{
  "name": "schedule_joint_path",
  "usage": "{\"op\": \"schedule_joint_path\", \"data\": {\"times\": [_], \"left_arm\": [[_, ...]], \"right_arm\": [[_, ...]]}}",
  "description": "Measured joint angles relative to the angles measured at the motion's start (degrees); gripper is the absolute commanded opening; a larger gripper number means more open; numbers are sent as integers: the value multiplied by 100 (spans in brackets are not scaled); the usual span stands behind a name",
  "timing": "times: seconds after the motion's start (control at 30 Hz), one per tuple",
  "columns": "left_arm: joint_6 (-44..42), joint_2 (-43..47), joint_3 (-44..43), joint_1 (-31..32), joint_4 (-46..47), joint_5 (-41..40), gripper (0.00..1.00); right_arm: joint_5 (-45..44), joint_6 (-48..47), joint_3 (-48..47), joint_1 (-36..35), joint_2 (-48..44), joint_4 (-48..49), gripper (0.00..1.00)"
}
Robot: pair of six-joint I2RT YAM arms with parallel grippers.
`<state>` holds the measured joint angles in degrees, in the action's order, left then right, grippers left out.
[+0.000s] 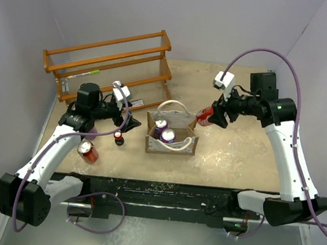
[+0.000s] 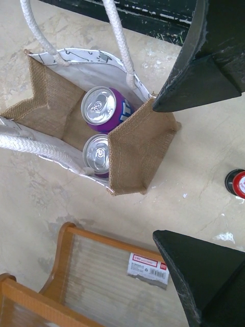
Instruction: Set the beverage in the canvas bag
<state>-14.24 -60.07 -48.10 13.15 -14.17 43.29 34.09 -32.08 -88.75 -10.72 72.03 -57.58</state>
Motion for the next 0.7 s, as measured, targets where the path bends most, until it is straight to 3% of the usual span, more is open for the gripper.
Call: {"op": "schedule_joint_path", "data": {"times": [0.37,0.7], "left_arm": [[280,-269,24,4,133,179,98],[378,-286,140,4,297,275,98]], "right_arm": [[-63,-9,22,-1305,129,527,16],[-754,-79,470,-2190,599,1119,14]]}}
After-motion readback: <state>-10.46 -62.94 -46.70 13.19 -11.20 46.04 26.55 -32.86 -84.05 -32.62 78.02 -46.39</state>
